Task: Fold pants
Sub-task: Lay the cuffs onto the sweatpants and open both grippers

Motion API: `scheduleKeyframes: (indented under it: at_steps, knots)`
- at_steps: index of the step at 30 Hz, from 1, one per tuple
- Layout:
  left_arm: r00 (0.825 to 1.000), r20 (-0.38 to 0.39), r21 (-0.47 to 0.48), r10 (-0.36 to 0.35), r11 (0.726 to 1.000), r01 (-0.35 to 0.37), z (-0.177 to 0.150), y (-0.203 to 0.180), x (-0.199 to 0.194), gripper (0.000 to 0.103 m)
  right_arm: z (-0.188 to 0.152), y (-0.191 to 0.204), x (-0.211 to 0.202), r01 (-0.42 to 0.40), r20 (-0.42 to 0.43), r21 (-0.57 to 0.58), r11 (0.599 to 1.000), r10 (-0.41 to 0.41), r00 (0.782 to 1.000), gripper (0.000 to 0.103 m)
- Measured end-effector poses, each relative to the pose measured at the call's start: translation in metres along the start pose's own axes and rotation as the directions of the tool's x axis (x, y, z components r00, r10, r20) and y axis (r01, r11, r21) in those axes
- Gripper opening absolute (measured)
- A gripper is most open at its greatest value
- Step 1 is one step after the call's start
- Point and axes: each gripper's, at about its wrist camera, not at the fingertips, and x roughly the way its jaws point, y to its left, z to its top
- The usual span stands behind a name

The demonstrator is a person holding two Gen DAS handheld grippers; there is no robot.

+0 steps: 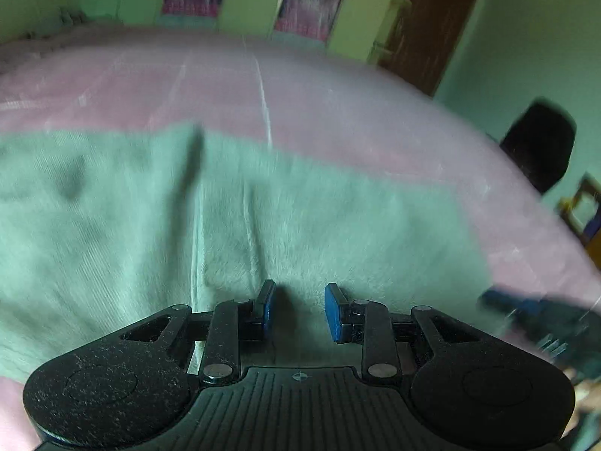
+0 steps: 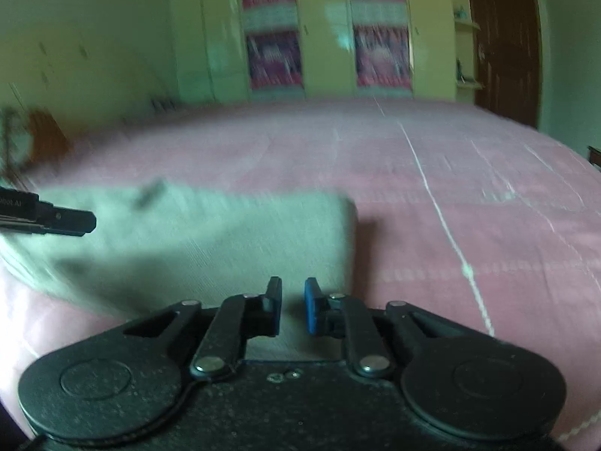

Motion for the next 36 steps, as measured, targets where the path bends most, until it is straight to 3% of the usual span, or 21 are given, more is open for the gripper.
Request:
scheduleKeyframes:
  at_steps: [2,7,9,11,14,15,17,19,20,21,22,23,24,27,30,32,36]
  knots:
    - [1.000,-0.007,-0.029,0.000,1.000,0.000,0.006,0.001,-0.005,0.029,-0.006,-0.005,0.006,-0.006,-0.032,0.006,1.000,0.006,0.999,0.008]
    - [1.000,-0.024,-0.032,0.013,0.999,-0.014,0.039,0.005,0.012,0.029,0.015,-0.008,0.021,-0.032,-0.074,-0.021,0.999,0.031,0.997,0.009]
    - [1.000,-0.018,-0.014,0.002,1.000,-0.002,0.051,0.002,0.018,0.029,0.028,-0.011,0.036,-0.040,-0.082,-0.021,0.999,0.038,0.996,0.012]
    - [0.999,-0.020,0.043,0.041,0.998,-0.040,0.060,-0.006,0.028,0.036,0.043,-0.014,0.049,-0.036,-0.085,-0.023,0.999,0.034,0.996,0.012]
    - [0.998,-0.057,0.011,0.029,1.000,-0.028,0.071,0.002,0.057,0.036,0.068,-0.019,0.080,-0.012,-0.125,-0.025,1.000,0.009,0.992,0.013]
    - [0.998,-0.052,0.008,0.024,1.000,-0.023,0.070,0.006,0.057,0.035,0.072,-0.022,0.090,-0.003,-0.142,-0.026,1.000,-0.001,0.990,0.010]
    - [0.999,-0.043,-0.016,0.022,1.000,-0.023,0.069,0.012,0.055,0.021,0.076,-0.028,0.107,-0.003,-0.167,-0.022,1.000,0.000,0.986,0.006]
    - [0.998,-0.038,-0.016,0.049,0.999,-0.050,0.068,0.010,0.048,0.020,0.074,-0.031,0.107,-0.012,-0.165,-0.029,1.000,0.007,0.986,0.006]
    - [0.996,-0.018,0.008,0.086,0.996,-0.086,0.069,0.001,0.042,0.024,0.072,-0.031,0.103,-0.011,-0.162,-0.034,0.999,0.006,0.987,0.006]
    - [0.994,0.010,0.052,0.109,0.993,-0.109,0.070,-0.011,0.038,0.033,0.072,-0.031,0.097,-0.008,-0.154,-0.033,0.999,0.003,0.988,0.014]
    - [0.994,0.039,0.091,0.103,0.990,-0.106,0.073,-0.024,0.036,0.059,0.072,-0.030,0.089,-0.009,-0.130,-0.019,1.000,0.007,0.991,0.024]
    - [0.995,0.055,0.110,0.078,0.990,-0.083,0.078,-0.035,0.040,0.082,0.072,-0.028,0.082,-0.027,-0.104,0.002,1.000,0.027,0.994,0.024]
    - [0.997,0.061,0.119,0.046,0.991,-0.053,0.081,-0.045,0.044,0.086,0.075,-0.026,0.080,-0.052,-0.094,0.014,0.999,0.053,0.994,0.024]
    - [1.000,0.001,0.107,-0.020,0.994,0.020,0.085,-0.063,0.066,0.086,0.077,-0.003,0.086,-0.116,-0.107,-0.004,0.993,0.115,0.988,0.023]
    - [0.995,-0.093,0.048,0.030,0.999,-0.025,0.077,-0.047,0.092,0.084,0.076,0.016,0.100,-0.134,-0.151,-0.060,0.989,0.123,0.981,0.022]
    - [0.993,-0.064,0.139,0.099,0.986,-0.089,0.069,-0.042,0.086,0.076,0.072,0.014,0.106,-0.119,-0.175,-0.113,0.986,0.098,0.980,0.019]
    - [0.994,-0.057,0.158,0.095,0.984,-0.085,0.064,-0.023,0.068,0.052,0.072,-0.020,0.098,-0.037,-0.168,-0.099,0.994,0.019,0.986,0.013]
